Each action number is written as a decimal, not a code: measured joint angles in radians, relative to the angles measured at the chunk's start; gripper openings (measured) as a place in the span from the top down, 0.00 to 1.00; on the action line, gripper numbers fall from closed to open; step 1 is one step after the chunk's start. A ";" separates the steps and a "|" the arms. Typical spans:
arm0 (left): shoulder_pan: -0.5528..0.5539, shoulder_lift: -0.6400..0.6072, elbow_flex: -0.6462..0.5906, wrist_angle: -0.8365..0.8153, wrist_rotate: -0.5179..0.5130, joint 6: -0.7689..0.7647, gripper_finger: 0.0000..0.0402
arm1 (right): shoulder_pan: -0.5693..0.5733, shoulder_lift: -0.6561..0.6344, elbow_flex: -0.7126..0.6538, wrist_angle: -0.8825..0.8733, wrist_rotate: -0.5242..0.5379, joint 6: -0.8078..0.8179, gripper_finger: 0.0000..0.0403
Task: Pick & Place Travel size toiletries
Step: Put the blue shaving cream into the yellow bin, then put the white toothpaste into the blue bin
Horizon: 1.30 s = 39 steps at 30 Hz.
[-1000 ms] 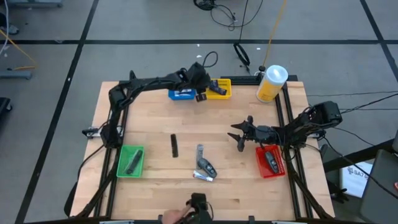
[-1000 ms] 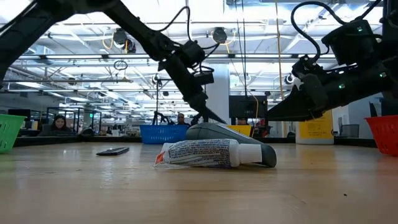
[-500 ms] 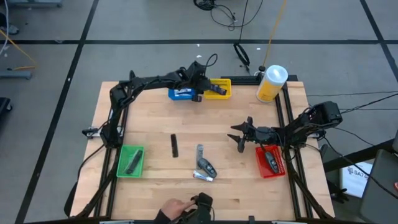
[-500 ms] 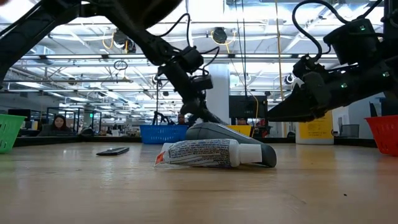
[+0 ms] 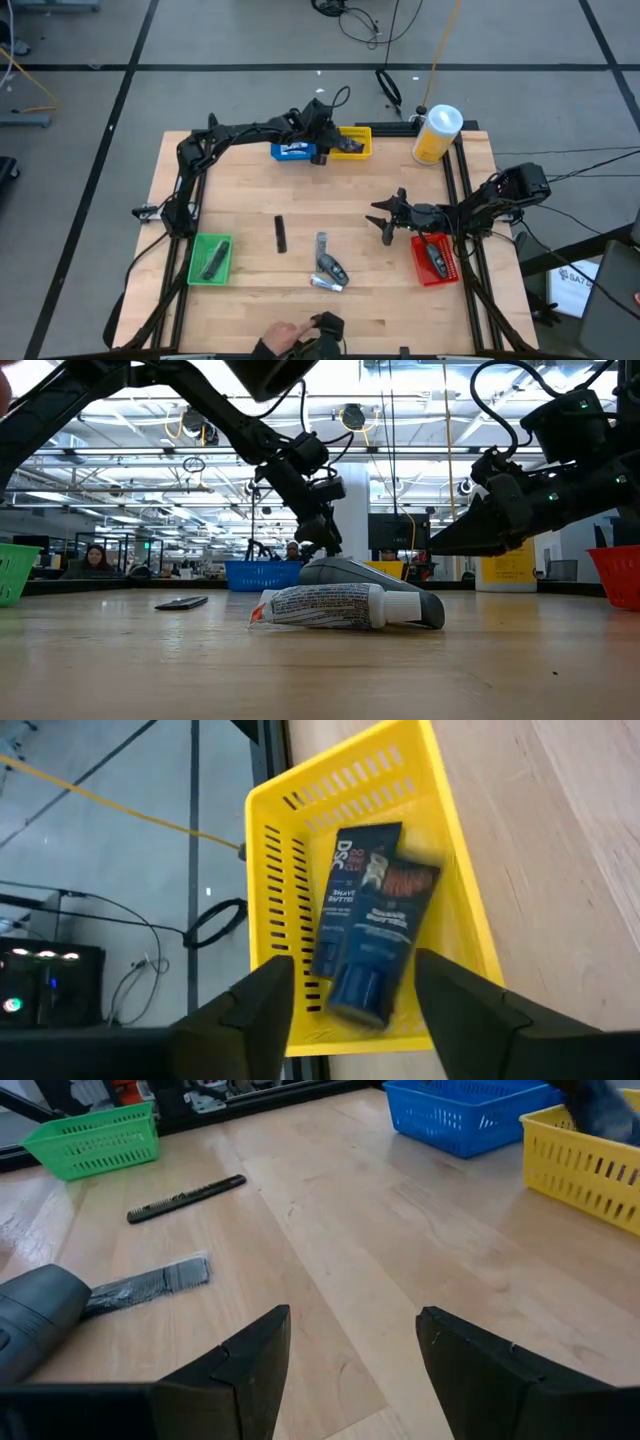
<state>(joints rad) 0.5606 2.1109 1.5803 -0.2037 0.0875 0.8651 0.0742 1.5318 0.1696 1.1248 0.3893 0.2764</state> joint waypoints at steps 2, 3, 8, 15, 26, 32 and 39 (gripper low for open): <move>-0.001 0.000 0.000 0.009 -0.005 -0.012 0.44 | 0.000 0.000 0.000 0.000 0.000 0.000 0.48; -0.003 -0.003 0.000 0.016 -0.014 -0.021 0.43 | 0.000 0.000 0.000 0.000 0.000 0.000 0.48; -0.033 -0.048 0.000 0.016 -0.126 -0.041 0.38 | 0.000 0.000 0.000 0.000 0.001 0.000 0.48; -0.088 -0.211 0.000 -0.058 -0.183 -0.125 0.38 | 0.000 0.000 0.000 0.000 0.001 -0.004 0.48; -0.085 -0.565 -0.360 0.045 0.173 -0.399 0.38 | 0.073 0.000 0.000 0.014 0.002 -0.001 0.48; -0.162 -0.744 -0.755 0.437 0.231 -0.611 0.38 | 0.105 0.000 0.000 0.037 0.002 -0.002 0.48; -0.339 -0.783 -1.142 1.016 0.190 -0.892 0.38 | 0.132 0.000 0.029 0.130 -0.001 -0.055 0.48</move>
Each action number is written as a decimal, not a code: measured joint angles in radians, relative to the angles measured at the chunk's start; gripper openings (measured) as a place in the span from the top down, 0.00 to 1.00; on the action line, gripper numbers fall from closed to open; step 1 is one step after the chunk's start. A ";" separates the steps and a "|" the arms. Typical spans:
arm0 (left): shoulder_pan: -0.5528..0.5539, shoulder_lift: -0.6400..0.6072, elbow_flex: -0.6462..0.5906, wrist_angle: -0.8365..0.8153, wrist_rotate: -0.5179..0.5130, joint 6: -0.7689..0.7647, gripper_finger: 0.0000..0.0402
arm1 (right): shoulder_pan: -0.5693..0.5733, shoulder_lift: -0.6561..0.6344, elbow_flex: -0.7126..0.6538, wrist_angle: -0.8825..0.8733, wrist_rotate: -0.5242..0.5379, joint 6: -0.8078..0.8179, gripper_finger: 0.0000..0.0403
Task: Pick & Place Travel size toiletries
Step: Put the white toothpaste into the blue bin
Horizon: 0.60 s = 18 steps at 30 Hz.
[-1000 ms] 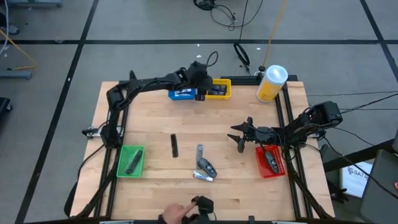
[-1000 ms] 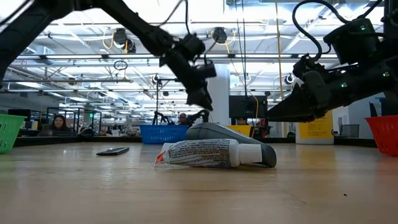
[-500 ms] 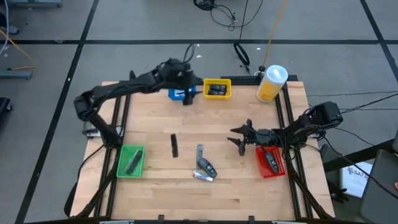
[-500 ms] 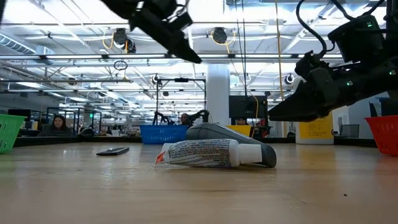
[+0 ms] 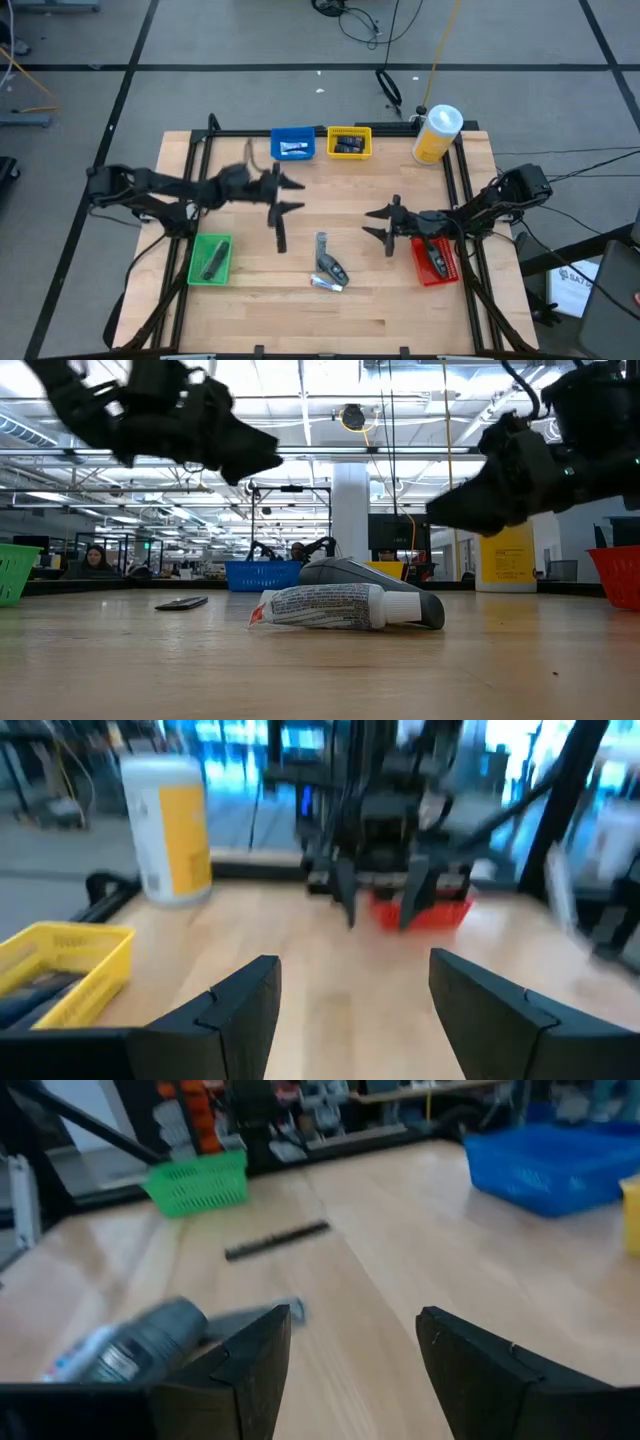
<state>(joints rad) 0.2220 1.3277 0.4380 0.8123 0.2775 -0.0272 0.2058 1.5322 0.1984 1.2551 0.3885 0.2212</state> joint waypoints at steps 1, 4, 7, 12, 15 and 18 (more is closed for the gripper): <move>-0.036 0.011 -0.038 0.084 -0.043 -0.027 0.38 | 0.004 0.000 0.015 0.000 0.000 -0.007 0.48; -0.147 0.040 -0.140 0.242 -0.207 -0.071 0.38 | 0.015 0.004 0.074 -0.031 -0.033 -0.030 0.48; -0.243 0.073 -0.166 0.309 -0.370 -0.077 0.38 | 0.029 0.040 0.158 -0.069 -0.172 -0.081 0.48; -0.333 0.101 -0.148 0.290 -0.436 -0.076 0.38 | 0.081 0.185 0.324 -0.115 -0.315 -0.166 0.48; -0.367 0.119 -0.143 0.259 -0.438 -0.066 0.38 | 0.125 0.282 0.432 -0.163 -0.313 -0.235 0.48; -0.394 0.142 -0.121 0.187 -0.438 -0.022 0.38 | 0.162 0.333 0.533 -0.262 -0.311 -0.294 0.48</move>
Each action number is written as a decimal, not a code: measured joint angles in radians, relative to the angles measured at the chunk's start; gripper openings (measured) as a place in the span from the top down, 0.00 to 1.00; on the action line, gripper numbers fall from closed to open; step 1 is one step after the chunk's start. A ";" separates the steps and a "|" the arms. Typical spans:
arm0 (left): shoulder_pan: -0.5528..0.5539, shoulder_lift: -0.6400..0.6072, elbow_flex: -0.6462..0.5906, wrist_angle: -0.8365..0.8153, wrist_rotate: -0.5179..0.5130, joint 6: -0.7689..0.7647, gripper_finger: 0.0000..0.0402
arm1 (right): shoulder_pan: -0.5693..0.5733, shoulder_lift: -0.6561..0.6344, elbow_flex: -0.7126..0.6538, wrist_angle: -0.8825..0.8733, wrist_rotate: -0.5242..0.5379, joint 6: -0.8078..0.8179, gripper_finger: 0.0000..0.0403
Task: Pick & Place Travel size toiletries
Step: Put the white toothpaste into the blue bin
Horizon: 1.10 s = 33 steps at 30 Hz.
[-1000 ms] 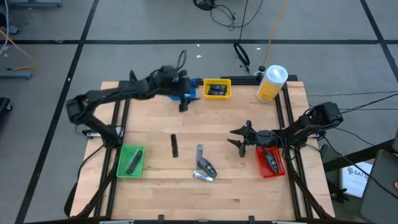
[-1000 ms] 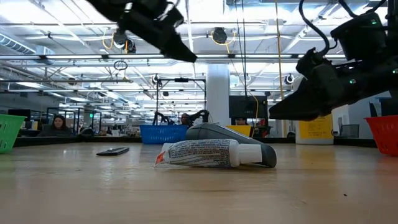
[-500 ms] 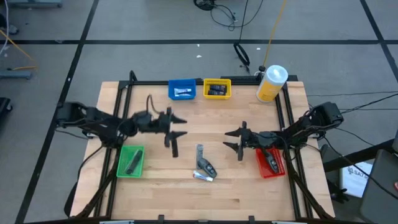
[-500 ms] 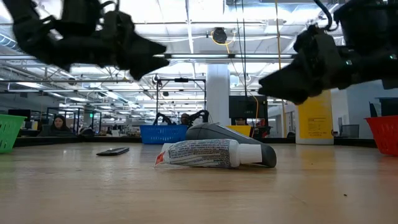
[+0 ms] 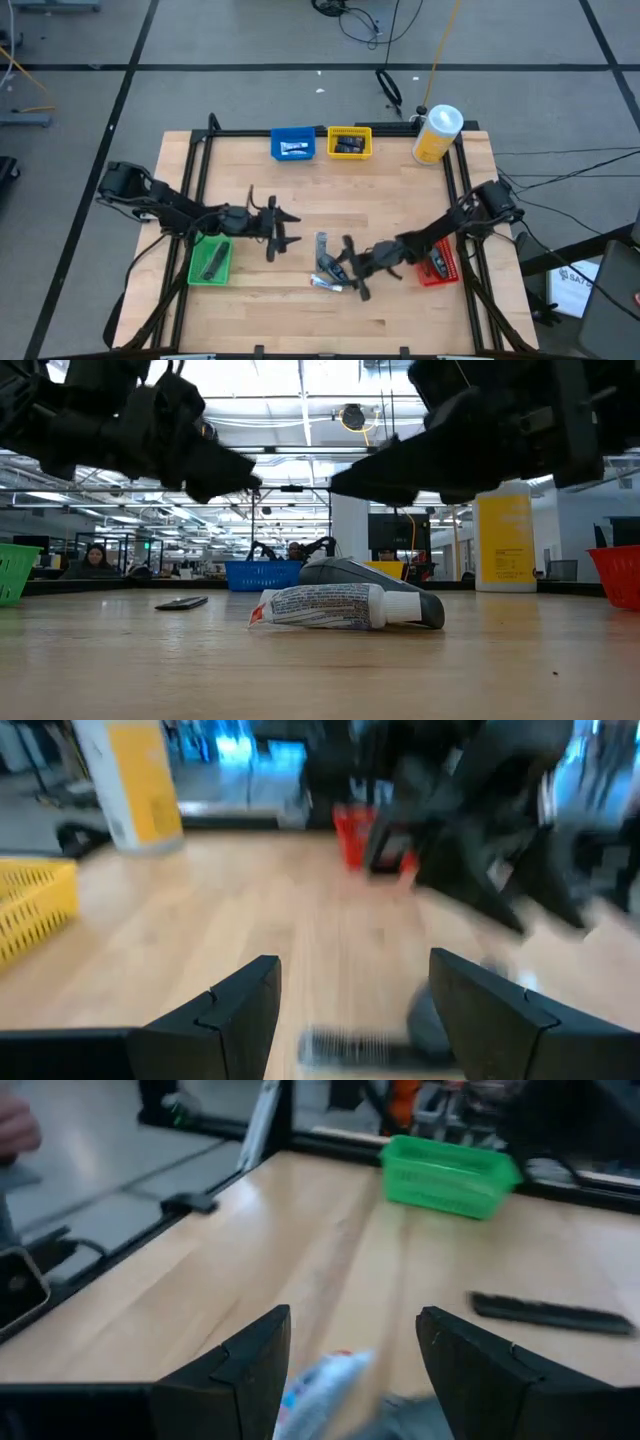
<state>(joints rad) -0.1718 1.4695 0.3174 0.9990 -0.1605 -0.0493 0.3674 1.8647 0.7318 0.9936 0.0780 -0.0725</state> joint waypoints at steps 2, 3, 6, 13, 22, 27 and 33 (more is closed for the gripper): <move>-0.015 0.021 0.024 -0.039 -0.001 0.015 0.38 | 0.020 0.011 0.062 -0.078 0.034 -0.028 0.48; -0.022 0.032 0.033 -0.042 0.000 0.013 0.38 | 0.028 0.010 0.089 -0.119 0.060 -0.041 0.48; -0.041 0.067 0.057 -0.052 -0.001 -0.029 0.38 | 0.044 0.010 0.166 -0.231 0.132 -0.059 0.45; -0.066 0.170 0.108 -0.062 -0.081 -0.062 0.38 | 0.040 0.010 0.229 -0.396 0.307 0.047 0.26; -0.066 0.304 0.166 -0.062 -0.085 -0.039 0.38 | 0.001 0.010 0.228 -0.536 0.193 0.177 0.19; -0.055 0.345 0.199 -0.063 -0.099 -0.034 0.38 | 0.046 0.010 0.229 -0.520 0.098 0.069 0.21; -0.060 0.320 0.210 -0.096 -0.163 -0.063 0.38 | 0.101 0.059 0.228 -0.532 0.079 0.046 0.23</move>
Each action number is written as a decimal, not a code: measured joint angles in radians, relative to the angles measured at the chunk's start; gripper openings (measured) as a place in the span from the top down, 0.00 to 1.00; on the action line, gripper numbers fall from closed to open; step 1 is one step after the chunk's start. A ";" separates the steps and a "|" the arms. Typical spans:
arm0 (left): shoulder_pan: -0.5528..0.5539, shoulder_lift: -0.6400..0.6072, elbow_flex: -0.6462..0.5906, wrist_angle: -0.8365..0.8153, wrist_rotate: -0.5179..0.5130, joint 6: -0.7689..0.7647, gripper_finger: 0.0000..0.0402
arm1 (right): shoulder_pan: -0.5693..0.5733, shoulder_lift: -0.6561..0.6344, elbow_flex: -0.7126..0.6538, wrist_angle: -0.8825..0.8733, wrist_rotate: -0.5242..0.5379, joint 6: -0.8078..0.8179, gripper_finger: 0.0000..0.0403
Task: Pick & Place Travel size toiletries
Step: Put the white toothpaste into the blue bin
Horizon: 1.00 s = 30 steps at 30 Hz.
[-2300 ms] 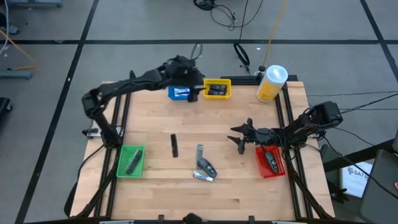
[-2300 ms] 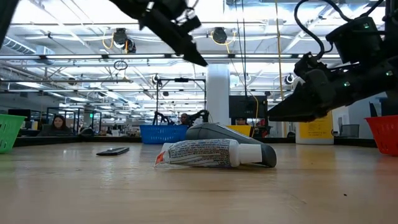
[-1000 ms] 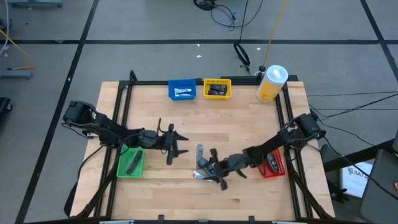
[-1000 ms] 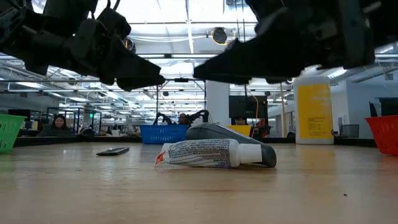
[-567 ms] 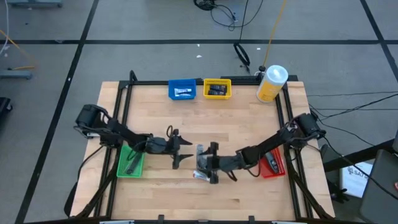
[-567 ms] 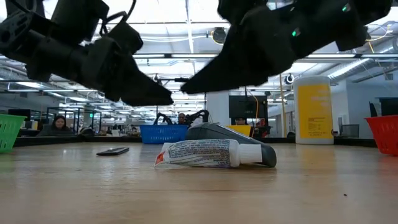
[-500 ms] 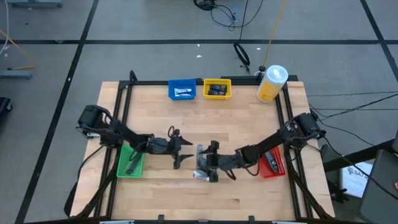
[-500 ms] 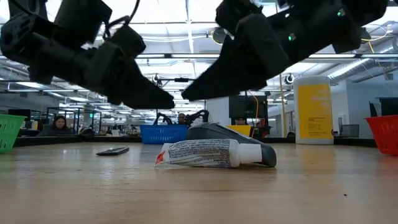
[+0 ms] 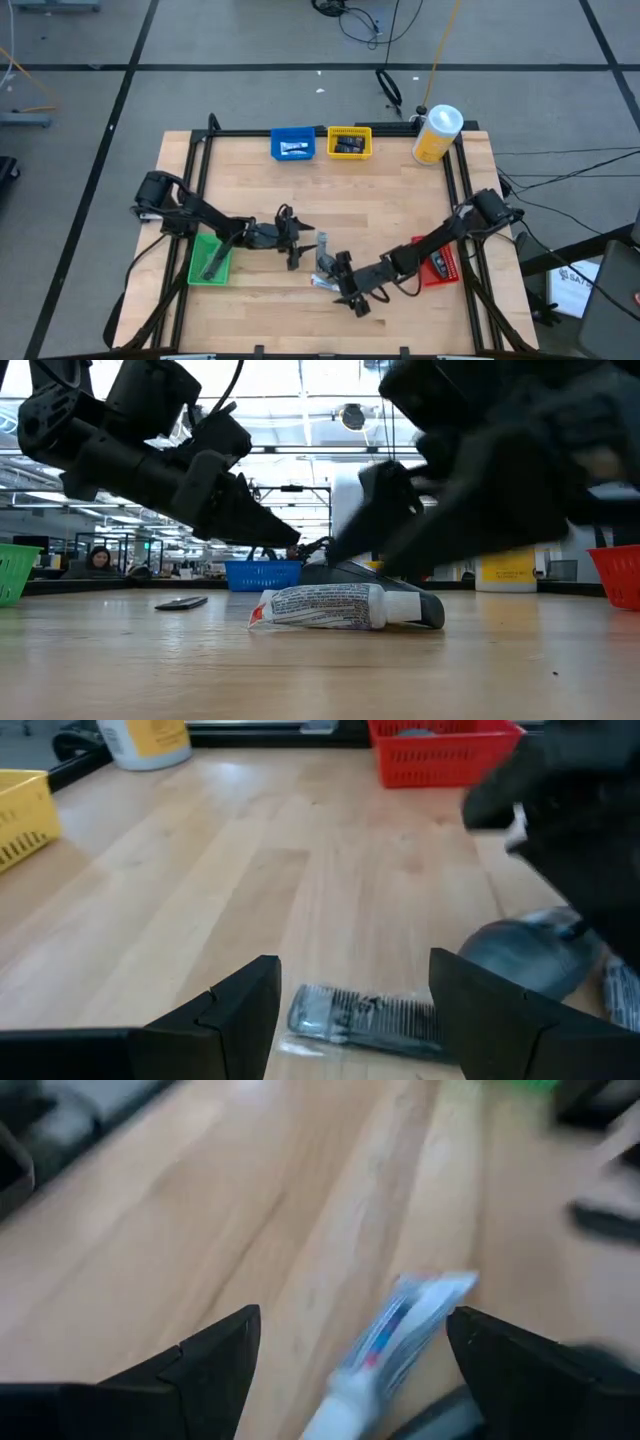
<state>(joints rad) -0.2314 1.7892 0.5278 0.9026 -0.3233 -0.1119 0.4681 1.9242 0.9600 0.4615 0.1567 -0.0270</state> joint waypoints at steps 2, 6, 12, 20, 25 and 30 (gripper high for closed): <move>-0.003 -0.014 0.000 -0.028 -0.014 -0.009 0.38 | 0.009 0.031 0.007 0.006 0.003 0.021 0.25; -0.009 -0.025 0.000 -0.044 -0.035 -0.025 0.38 | 0.019 0.076 0.021 0.001 0.030 0.049 0.29; -0.019 -0.024 -0.001 -0.039 -0.036 -0.011 0.38 | 0.015 0.099 0.031 -0.017 0.076 0.091 0.46; 0.009 -0.024 0.001 0.051 0.114 -0.198 0.38 | 0.006 0.060 0.028 -0.057 0.084 0.082 0.81; -0.072 -0.024 0.045 0.041 -0.008 0.051 0.38 | 0.004 -0.015 0.028 -0.114 0.089 0.071 0.88; -0.207 -0.024 0.138 -0.043 -0.199 0.386 0.38 | 0.004 -0.104 0.002 -0.114 0.163 0.083 0.84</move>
<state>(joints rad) -0.4387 1.7649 0.6656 0.8593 -0.5218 0.2742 0.4719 1.8198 0.9619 0.3476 0.3197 0.0564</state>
